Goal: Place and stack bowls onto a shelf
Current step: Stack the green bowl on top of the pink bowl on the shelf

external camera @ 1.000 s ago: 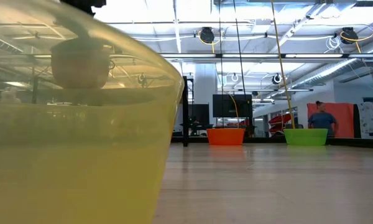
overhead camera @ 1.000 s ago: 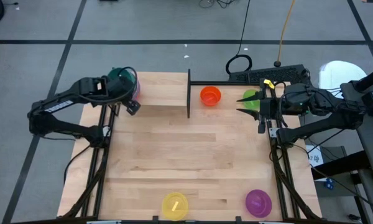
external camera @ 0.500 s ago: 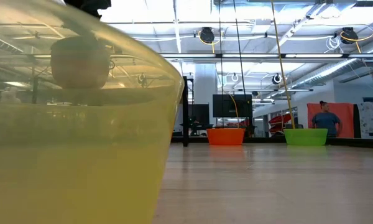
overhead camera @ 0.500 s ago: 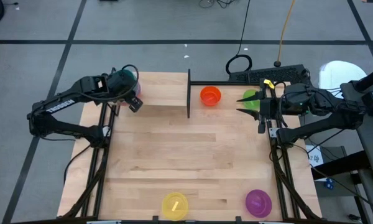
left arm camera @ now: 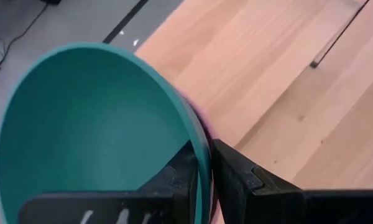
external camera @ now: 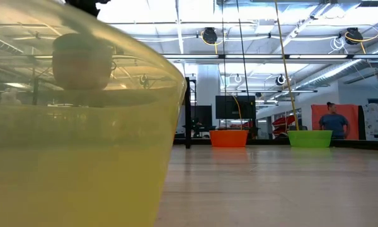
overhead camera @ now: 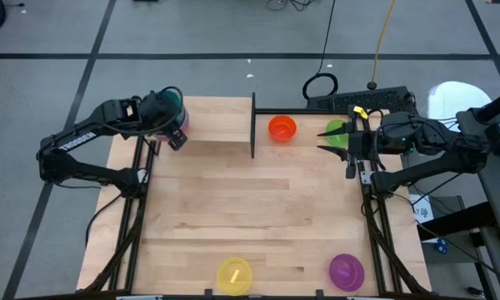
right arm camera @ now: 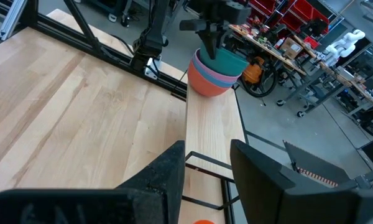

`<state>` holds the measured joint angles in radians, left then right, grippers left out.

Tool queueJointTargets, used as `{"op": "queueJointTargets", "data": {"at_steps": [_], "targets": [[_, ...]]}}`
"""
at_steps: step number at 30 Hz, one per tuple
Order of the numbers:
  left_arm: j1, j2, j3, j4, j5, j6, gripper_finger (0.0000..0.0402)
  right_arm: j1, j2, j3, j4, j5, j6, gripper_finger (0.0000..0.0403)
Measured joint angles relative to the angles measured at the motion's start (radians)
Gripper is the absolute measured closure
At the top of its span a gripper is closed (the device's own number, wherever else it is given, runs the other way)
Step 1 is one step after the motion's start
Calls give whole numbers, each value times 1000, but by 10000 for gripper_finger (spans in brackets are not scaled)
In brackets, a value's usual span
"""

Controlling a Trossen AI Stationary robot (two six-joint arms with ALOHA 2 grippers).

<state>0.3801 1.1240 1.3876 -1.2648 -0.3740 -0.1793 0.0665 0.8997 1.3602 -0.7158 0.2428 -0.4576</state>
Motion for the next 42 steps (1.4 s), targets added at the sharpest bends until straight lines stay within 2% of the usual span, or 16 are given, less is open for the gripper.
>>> {"op": "queueJointTargets", "data": {"at_steps": [4, 9, 20, 23, 26, 31, 42], "targets": [[0, 10, 0, -27, 0, -33, 353, 0, 0, 0, 0, 0, -1, 282], [0, 8, 0, -22, -34, 10, 353, 0, 0, 0, 0, 0, -8, 282], [0, 8, 0, -28, 59, -21, 353, 0, 0, 0, 0, 0, -22, 282], [-1, 8, 0, -29, 39, 5, 353, 0, 0, 0, 0, 0, -31, 282], [2, 8, 0, -27, 77, 16, 353, 0, 0, 0, 0, 0, -34, 282], [9, 13, 0, -55, 7, 14, 353, 0, 0, 0, 0, 0, -35, 282], [14, 15, 0, -50, 7, -40, 353, 0, 0, 0, 0, 0, -60, 282]]}}
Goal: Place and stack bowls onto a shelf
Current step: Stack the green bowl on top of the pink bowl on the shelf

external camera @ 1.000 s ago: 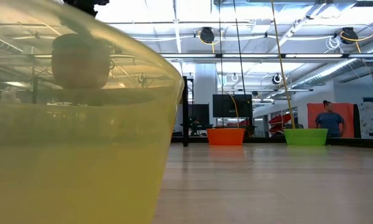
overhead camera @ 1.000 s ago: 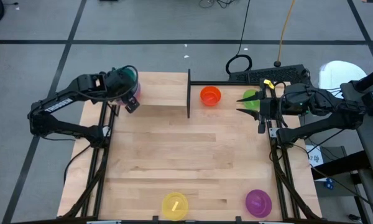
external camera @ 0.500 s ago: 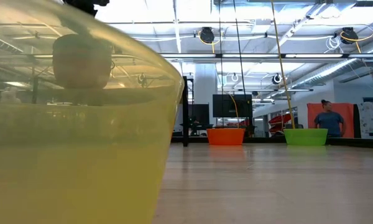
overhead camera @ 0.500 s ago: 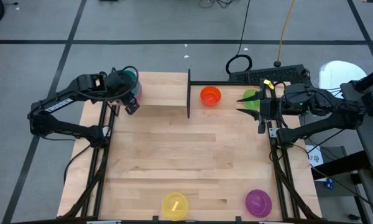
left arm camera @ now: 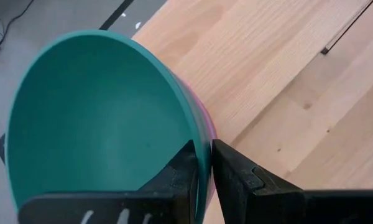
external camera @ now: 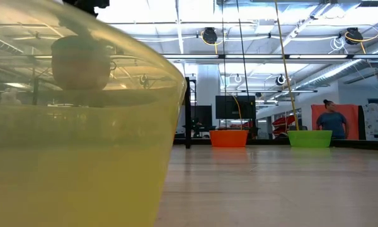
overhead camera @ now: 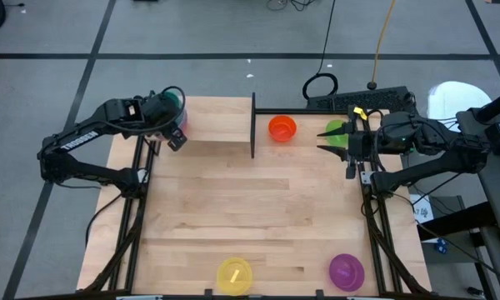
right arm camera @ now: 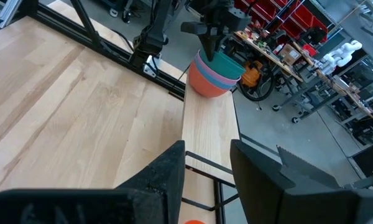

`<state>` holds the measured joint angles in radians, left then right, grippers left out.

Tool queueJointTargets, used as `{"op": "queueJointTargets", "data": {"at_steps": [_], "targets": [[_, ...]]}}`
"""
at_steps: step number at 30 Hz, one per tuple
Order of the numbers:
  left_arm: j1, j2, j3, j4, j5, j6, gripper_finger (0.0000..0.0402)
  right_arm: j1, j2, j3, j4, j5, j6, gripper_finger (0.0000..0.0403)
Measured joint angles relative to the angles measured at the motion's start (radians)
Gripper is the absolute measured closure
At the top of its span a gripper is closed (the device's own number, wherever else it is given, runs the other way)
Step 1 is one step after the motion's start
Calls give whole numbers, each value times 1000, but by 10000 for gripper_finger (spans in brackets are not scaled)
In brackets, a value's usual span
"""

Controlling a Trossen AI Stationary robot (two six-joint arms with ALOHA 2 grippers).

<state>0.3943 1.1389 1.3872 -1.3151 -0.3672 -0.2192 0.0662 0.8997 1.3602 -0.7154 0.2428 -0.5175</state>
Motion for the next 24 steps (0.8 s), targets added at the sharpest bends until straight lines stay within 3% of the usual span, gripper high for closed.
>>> {"op": "queueJointTargets", "data": {"at_steps": [18, 24], "targets": [[0, 0, 0, -21, -16, 52, 354, 0, 0, 0, 0, 0, 0, 282], [0, 0, 0, -21, 6, 73, 392, 0, 0, 0, 0, 0, 0, 282]]}}
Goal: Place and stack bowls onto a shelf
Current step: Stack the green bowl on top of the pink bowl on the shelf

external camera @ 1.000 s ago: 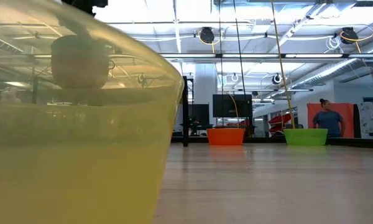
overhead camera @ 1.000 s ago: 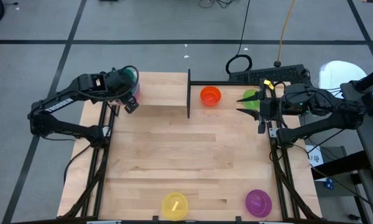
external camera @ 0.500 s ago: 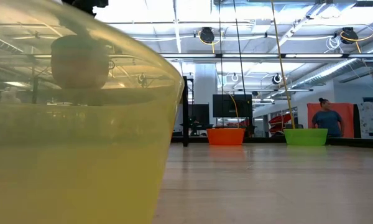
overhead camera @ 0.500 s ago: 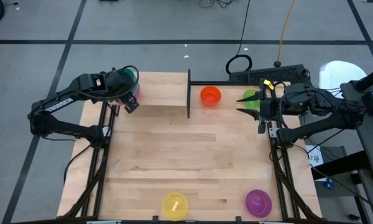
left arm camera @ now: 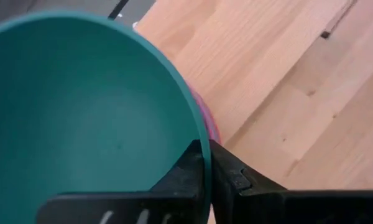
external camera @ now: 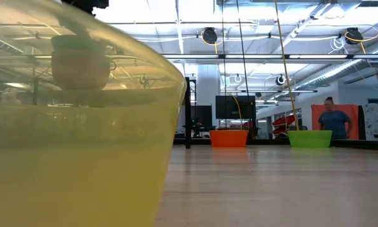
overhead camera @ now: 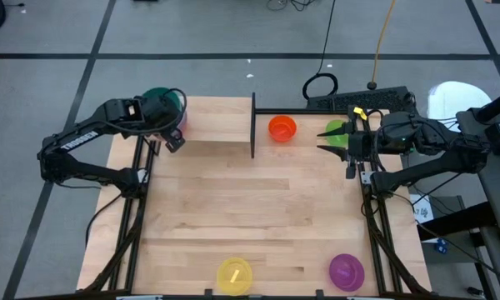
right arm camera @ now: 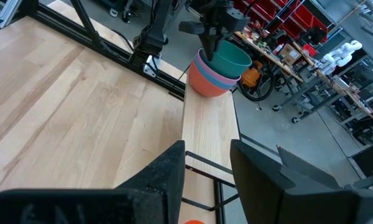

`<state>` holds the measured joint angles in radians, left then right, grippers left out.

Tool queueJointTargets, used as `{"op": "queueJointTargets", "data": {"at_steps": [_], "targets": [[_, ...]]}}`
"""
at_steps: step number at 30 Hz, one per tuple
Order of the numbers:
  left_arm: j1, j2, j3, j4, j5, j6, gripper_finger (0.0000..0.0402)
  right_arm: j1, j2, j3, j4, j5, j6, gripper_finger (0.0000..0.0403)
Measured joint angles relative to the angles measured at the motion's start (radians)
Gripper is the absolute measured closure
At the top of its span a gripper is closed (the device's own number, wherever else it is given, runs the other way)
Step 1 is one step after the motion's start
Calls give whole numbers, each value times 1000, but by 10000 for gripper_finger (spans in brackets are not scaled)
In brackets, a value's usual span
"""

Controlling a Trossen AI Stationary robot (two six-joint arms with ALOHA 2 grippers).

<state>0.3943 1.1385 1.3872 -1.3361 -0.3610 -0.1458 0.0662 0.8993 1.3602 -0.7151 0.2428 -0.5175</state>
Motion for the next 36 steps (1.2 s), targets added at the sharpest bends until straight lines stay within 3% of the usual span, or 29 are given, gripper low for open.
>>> {"op": "queueJointTargets", "data": {"at_steps": [12, 19, 29, 36], "targets": [[0, 0, 0, 1, 3, -38, 318, 0, 0, 0, 0, 0, 0, 282], [0, 0, 0, 8, -58, -33, 314, 0, 0, 0, 0, 0, 0, 282], [0, 0, 1, 8, -60, -40, 314, 0, 0, 0, 0, 0, 0, 282], [0, 0, 100, 5, -59, 10, 314, 0, 0, 0, 0, 0, 5, 282]]}}
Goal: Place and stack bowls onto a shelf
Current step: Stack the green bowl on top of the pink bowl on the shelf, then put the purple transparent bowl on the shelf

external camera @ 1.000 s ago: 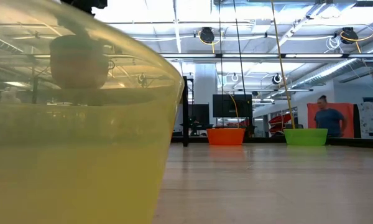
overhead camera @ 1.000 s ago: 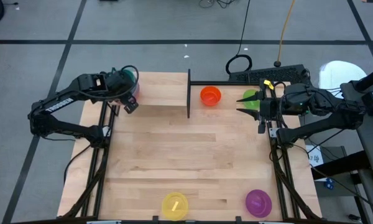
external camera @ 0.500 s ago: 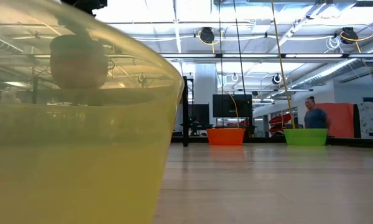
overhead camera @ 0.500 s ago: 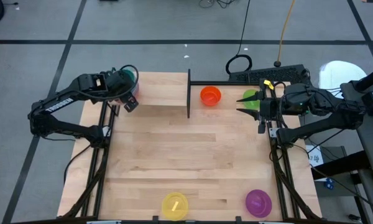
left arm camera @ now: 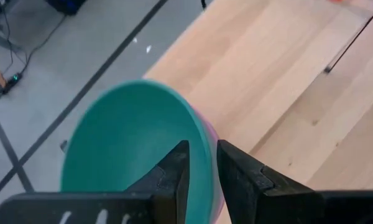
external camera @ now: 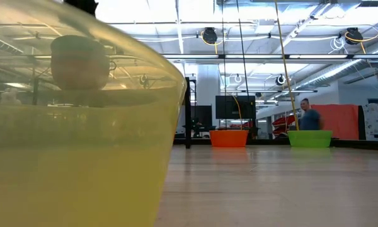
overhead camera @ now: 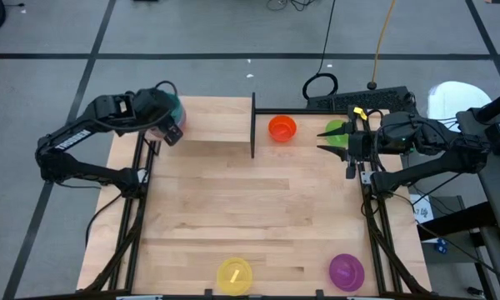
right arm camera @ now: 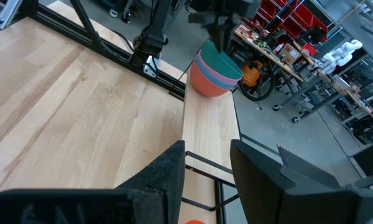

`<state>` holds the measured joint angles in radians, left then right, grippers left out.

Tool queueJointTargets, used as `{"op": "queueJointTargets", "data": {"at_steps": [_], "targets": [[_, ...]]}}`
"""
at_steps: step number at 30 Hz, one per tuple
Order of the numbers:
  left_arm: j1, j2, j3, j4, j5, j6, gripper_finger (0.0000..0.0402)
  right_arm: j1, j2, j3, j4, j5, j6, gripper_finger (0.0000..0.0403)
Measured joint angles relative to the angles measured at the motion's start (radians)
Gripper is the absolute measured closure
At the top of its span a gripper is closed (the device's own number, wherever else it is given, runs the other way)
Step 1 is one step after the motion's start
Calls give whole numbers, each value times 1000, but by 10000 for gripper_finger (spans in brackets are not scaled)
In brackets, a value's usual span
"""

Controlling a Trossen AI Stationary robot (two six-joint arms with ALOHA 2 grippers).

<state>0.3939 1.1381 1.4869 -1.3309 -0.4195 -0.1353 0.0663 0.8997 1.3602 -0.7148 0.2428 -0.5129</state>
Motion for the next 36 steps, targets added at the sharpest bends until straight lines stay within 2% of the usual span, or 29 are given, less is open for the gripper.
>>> {"op": "queueJointTargets", "data": {"at_steps": [6, 8, 12, 17, 20, 22, 29, 33, 36], "targets": [[-5, 0, 82, -1, 0, 2, 314, 0, 0, 0, 0, 8, 7, 282], [-13, 0, 106, -2, 16, -1, 314, 0, 0, 0, -3, 68, 59, 282], [-49, 0, 137, 6, 125, 11, 314, 0, -2, 1, -98, 198, 219, 282], [-123, 0, 148, 12, 279, -5, 314, 0, -2, 1, -308, 196, 429, 282], [-178, 0, 148, 13, 369, 5, 314, 1, -2, 0, -454, 89, 484, 282], [-215, 0, 148, 13, 394, 13, 314, 1, 1, 0, -526, -9, 519, 282], [-293, 0, 148, 13, 394, 26, 314, 2, 34, -7, -729, -322, 604, 282], [-312, 0, 148, 13, 394, 16, 314, 26, 52, -66, -753, -504, 616, 282], [-323, 0, 148, 12, 394, -8, 314, 65, 71, -134, -751, -599, 642, 282]]}}
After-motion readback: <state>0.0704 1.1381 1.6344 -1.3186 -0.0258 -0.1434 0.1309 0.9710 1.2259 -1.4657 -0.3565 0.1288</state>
